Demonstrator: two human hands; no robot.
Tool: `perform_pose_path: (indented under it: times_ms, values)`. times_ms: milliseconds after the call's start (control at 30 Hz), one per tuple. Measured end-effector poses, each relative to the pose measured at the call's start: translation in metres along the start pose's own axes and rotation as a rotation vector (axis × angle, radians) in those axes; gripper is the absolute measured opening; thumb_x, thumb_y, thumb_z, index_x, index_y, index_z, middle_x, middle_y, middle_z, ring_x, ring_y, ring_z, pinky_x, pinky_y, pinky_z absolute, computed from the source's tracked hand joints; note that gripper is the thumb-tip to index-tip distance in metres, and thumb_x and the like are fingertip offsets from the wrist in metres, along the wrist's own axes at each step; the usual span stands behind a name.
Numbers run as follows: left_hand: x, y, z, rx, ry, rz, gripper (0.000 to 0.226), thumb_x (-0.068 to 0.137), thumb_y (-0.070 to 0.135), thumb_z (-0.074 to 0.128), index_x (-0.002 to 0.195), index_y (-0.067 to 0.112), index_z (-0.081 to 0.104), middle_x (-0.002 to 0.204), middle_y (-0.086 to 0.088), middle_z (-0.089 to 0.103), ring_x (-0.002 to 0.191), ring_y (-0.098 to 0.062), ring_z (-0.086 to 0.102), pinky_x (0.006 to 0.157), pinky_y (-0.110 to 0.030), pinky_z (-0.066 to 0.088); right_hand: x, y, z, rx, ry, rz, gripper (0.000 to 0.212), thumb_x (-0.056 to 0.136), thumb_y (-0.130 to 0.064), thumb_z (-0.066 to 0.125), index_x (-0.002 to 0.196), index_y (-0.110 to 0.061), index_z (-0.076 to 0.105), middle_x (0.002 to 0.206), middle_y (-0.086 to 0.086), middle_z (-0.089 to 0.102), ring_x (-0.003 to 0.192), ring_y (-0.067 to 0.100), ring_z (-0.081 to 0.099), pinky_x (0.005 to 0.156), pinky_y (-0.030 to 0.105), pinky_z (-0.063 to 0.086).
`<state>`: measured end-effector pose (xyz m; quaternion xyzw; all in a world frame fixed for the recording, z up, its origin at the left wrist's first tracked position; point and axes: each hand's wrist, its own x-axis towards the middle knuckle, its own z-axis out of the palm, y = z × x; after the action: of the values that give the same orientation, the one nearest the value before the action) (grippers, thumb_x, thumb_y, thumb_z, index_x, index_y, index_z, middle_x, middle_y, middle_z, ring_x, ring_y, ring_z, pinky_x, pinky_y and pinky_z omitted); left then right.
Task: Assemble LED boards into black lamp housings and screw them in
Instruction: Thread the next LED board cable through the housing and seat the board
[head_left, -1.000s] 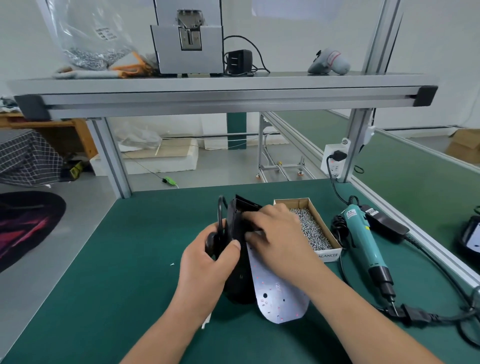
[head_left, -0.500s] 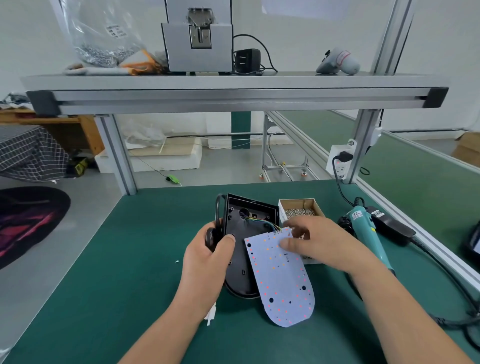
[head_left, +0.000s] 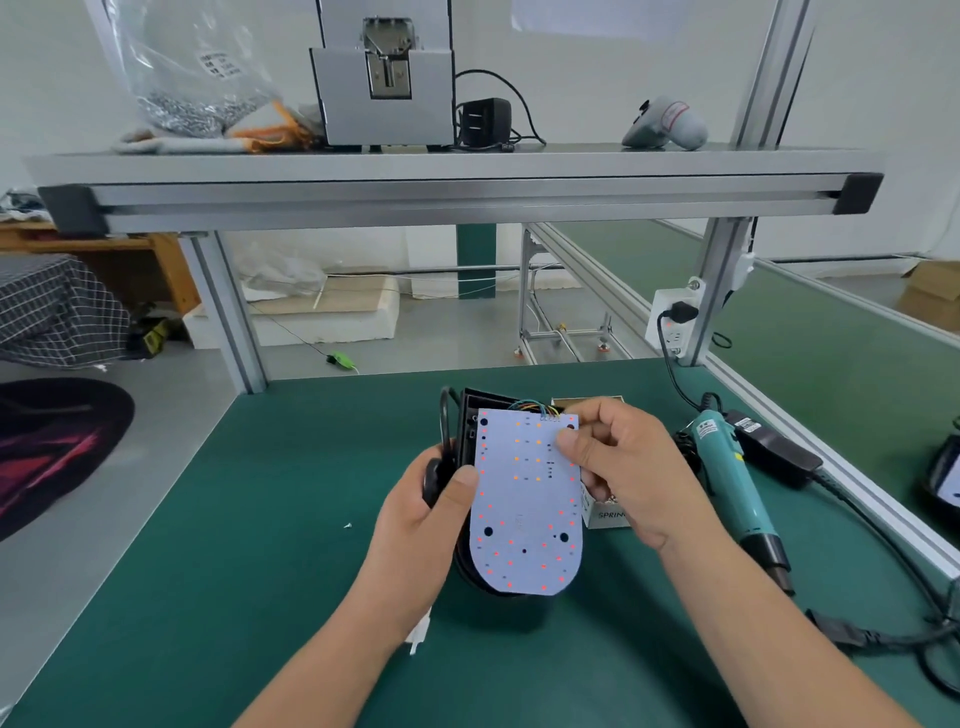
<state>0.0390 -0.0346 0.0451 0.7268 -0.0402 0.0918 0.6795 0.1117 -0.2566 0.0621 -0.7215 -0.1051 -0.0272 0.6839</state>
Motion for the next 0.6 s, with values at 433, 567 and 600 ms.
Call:
perform_pose_path:
  times_ms: [433,567,600]
  values:
    - [-0.001,-0.004,0.002,0.001,0.031,-0.026,0.021,0.087,0.036,0.064,0.103,0.05,0.066,0.104,0.01,0.076,0.094,-0.009,0.07,0.074,-0.012,0.052,-0.01,-0.004,0.019,-0.523,0.153,-0.267,0.025,0.086,-0.032,0.08,0.102,-0.043,0.065,0.104,-0.026,0.057,0.093,0.004,0.06,0.081,0.025,0.048]
    - [0.0,-0.005,0.001,-0.028,0.057,-0.049,0.025,0.082,0.027,0.061,0.098,0.045,0.067,0.096,0.009,0.075,0.083,-0.007,0.067,0.069,-0.013,0.052,-0.007,0.002,0.018,-0.411,0.122,-0.188,0.059,0.083,-0.034,0.085,0.128,-0.053,0.052,0.125,-0.03,0.048,0.11,0.0,0.059,0.09,0.02,0.048]
    - [0.0,-0.005,0.001,-0.03,0.059,-0.056,0.026,0.081,0.025,0.06,0.097,0.044,0.067,0.094,0.008,0.074,0.082,-0.008,0.066,0.069,-0.016,0.053,-0.006,0.003,0.017,-0.367,0.091,-0.138,0.063,0.085,-0.032,0.086,0.135,-0.05,0.052,0.127,-0.027,0.054,0.111,-0.001,0.061,0.093,0.023,0.051]
